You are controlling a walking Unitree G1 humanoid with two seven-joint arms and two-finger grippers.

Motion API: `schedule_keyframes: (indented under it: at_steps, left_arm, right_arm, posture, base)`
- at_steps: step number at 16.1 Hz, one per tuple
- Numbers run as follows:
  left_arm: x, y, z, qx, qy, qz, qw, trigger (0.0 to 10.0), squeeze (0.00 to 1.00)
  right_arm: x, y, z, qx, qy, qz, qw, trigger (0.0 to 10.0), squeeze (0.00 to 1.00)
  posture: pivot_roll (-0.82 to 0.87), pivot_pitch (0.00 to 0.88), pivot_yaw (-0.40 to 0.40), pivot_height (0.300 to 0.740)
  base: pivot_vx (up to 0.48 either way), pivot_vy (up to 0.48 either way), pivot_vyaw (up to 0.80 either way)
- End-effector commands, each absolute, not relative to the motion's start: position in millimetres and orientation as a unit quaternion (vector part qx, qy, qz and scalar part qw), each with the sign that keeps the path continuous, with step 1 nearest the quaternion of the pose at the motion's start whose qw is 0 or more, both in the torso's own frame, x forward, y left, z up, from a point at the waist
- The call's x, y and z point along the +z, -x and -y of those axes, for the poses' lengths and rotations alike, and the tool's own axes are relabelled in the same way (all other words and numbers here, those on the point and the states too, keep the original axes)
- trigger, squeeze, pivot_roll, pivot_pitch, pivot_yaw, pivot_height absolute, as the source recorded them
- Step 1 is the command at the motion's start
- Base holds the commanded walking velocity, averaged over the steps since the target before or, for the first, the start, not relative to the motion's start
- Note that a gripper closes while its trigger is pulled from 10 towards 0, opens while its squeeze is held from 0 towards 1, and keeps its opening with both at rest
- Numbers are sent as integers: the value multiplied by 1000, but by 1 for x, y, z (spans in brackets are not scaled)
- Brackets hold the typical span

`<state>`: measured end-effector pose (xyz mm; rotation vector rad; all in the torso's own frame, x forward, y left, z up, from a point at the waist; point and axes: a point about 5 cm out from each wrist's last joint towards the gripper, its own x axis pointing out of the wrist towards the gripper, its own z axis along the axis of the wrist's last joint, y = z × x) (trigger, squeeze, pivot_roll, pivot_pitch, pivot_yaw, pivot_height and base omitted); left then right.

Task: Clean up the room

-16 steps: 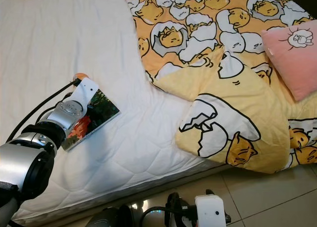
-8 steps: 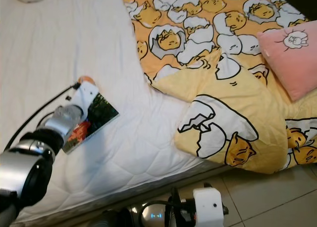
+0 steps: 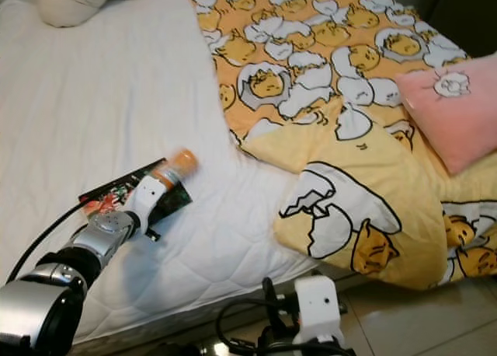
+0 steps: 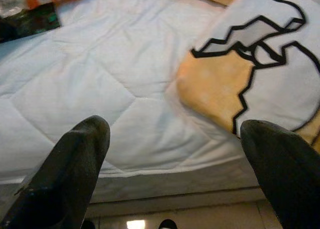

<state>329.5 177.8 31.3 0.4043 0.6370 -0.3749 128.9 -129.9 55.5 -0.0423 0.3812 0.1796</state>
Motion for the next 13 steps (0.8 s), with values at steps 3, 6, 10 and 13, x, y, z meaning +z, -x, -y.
schedule_keyframes:
  at_steps: [3, 6, 10, 13]
  left_arm:
    - [85, -345, -137, -283, -107, -168, 938, 10000, 0]
    - [101, -326, -127, -385, -104, -176, 900, 10000, 1000]
    - [127, -338, -147, -349, -164, -156, 909, 10000, 1000]
    - [124, -370, -183, -143, -203, -137, 959, 10000, 1000]
  right_arm:
    - [50, -133, 131, 99, 21, -190, 977, 10000, 0]
    - [46, -138, 130, 110, 25, -189, 976, 10000, 0]
    - [42, -153, 131, 116, 28, -180, 976, 10000, 0]
    - [47, -169, 132, 102, -2, -156, 982, 10000, 0]
  posture:
    - [-129, 17, 28, 740]
    - [-105, 5, 15, 740]
    - [-68, 0, 10, 740]
    - [-84, 0, 23, 740]
  base:
    - [0, 0, 0]
    - [0, 0, 0]
    - [0, 0, 0]
    - [0, 0, 0]
